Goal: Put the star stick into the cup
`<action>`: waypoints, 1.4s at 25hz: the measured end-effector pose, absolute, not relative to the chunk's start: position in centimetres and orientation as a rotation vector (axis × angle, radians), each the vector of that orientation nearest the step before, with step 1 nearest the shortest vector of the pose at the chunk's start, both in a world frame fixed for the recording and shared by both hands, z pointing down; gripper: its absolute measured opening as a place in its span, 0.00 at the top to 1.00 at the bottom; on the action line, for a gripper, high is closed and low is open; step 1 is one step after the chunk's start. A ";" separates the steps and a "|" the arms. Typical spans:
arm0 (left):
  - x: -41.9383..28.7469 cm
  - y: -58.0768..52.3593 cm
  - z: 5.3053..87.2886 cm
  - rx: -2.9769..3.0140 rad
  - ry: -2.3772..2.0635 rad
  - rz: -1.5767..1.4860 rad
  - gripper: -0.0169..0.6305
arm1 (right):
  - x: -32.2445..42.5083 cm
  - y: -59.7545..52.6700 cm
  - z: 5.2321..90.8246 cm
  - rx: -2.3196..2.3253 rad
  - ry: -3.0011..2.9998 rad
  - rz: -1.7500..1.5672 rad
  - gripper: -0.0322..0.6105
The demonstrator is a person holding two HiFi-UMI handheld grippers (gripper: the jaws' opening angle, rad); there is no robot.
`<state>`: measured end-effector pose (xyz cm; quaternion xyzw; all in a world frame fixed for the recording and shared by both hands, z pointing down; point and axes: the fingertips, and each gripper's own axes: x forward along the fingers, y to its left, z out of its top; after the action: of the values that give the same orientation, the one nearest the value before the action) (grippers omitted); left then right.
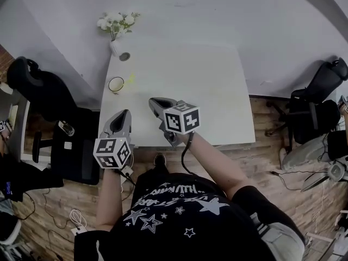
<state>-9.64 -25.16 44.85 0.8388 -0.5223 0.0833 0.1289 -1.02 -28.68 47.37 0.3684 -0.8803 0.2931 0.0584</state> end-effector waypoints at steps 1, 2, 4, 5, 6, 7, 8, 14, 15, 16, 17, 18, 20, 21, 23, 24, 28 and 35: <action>-9.3 -24.6 44.8 2.444 -1.516 0.241 0.97 | -0.7 -28.1 47.3 1.119 -2.661 0.856 0.93; -9.1 -24.1 44.7 2.447 -1.513 0.239 0.97 | -0.5 -27.5 47.1 1.122 -2.655 0.824 0.93; -8.6 -23.1 44.6 2.451 -1.510 0.235 0.97 | 0.0 -26.2 46.8 1.127 -2.650 0.779 0.93; -8.4 -22.6 44.5 2.452 -1.508 0.233 0.97 | 0.3 -25.6 46.7 1.129 -2.650 0.767 0.93; -8.1 -22.0 44.5 2.453 -1.505 0.232 0.97 | 0.6 -24.9 46.5 1.131 -2.650 0.761 0.93; -7.9 -21.4 44.5 2.454 -1.502 0.230 0.97 | 0.9 -24.2 46.4 1.134 -2.650 0.759 0.93; -7.6 -20.7 44.4 2.455 -1.498 0.229 0.97 | 1.3 -23.4 46.4 1.139 -2.649 0.760 0.93; -5.9 -16.4 44.6 2.461 -1.470 0.230 0.97 | 3.6 -18.9 46.4 1.180 -2.637 0.777 0.93; -5.6 -15.7 44.6 2.463 -1.464 0.230 0.97 | 4.0 -18.3 46.4 1.186 -2.634 0.779 0.93; -5.3 -15.0 44.7 2.465 -1.458 0.230 0.97 | 4.3 -17.6 46.5 1.189 -2.632 0.780 0.93; -5.0 -14.4 44.7 2.465 -1.451 0.230 0.97 | 4.6 -16.8 46.5 1.191 -2.632 0.779 0.93; -4.8 -13.7 44.8 2.464 -1.446 0.228 0.97 | 4.8 -16.1 46.6 1.190 -2.632 0.778 0.93; -4.6 -12.6 45.0 2.456 -1.441 0.228 0.97 | 5.2 -14.7 46.7 1.185 -2.634 0.775 0.93; -4.5 -12.0 45.2 2.453 -1.441 0.231 0.97 | 5.3 -14.1 46.8 1.182 -2.634 0.774 0.93; -4.1 -11.0 45.4 2.449 -1.439 0.238 0.97 | 5.8 -13.0 47.0 1.183 -2.630 0.772 0.93; -3.9 -10.5 45.5 2.449 -1.437 0.240 0.97 | 6.1 -12.5 47.1 1.186 -2.627 0.772 0.93; -3.3 -8.9 45.6 2.447 -1.435 0.238 0.97 | 7.2 -11.1 47.3 1.205 -2.614 0.771 0.93; -3.2 -6.7 46.1 2.435 -1.443 0.239 0.97 | 8.4 -9.1 47.5 1.231 -2.612 0.785 0.93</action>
<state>-3.15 -6.68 46.09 0.8475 -0.5022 0.0832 0.1502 8.42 -9.08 47.53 0.4102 -0.8705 0.2617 0.0747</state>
